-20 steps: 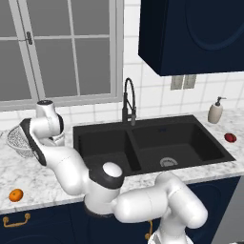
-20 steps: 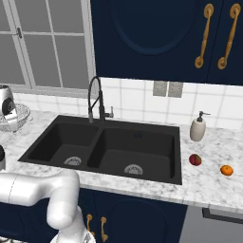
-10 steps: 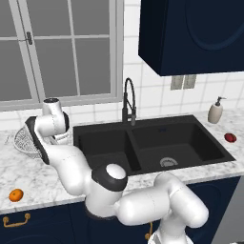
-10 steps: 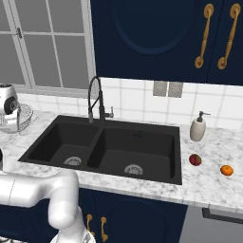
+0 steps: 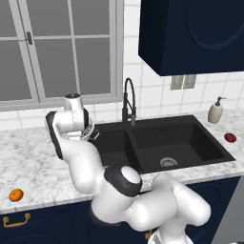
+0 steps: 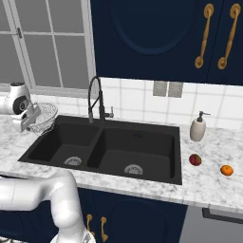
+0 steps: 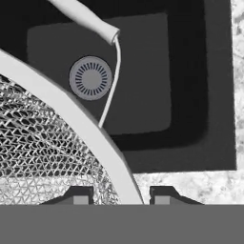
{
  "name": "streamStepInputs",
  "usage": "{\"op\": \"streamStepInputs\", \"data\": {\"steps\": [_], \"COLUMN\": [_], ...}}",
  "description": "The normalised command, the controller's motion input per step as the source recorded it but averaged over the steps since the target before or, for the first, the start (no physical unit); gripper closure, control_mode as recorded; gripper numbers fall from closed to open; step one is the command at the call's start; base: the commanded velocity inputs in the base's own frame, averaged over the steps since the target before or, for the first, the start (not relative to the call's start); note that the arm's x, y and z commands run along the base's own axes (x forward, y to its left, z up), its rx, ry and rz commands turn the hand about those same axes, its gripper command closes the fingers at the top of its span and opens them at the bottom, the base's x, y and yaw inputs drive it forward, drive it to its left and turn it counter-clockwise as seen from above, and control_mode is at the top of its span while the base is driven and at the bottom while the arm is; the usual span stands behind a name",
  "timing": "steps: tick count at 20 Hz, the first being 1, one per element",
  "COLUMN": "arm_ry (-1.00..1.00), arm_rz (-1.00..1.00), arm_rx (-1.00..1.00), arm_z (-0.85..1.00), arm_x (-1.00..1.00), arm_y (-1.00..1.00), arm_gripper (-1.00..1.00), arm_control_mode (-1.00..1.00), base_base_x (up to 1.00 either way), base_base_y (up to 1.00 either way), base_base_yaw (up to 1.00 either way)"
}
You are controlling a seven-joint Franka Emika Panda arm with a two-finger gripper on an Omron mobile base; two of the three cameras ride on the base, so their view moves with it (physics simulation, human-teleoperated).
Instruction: Put the colander in the sink, put the tangerine, tangerine, mango in the colander, and turn on the sink faucet and pour water over the colander.
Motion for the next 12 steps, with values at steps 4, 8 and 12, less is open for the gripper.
{"op": "streamStepInputs", "data": {"steps": [4,8,12], "arm_ry": [0.05,0.05,0.06], "arm_rz": [-0.70,-0.63,-0.62], "arm_rx": [0.00,0.00,0.00], "arm_z": [0.00,-0.02,-0.06], "arm_x": [-0.27,-0.06,-0.01], "arm_y": [-0.48,-0.18,-0.15], "arm_gripper": [1.00,1.00,1.00], "arm_control_mode": [-1.00,-1.00,-1.00], "base_base_x": [0.00,0.00,0.00], "base_base_y": [0.00,0.00,0.00], "base_base_yaw": [0.00,0.00,0.00]}}
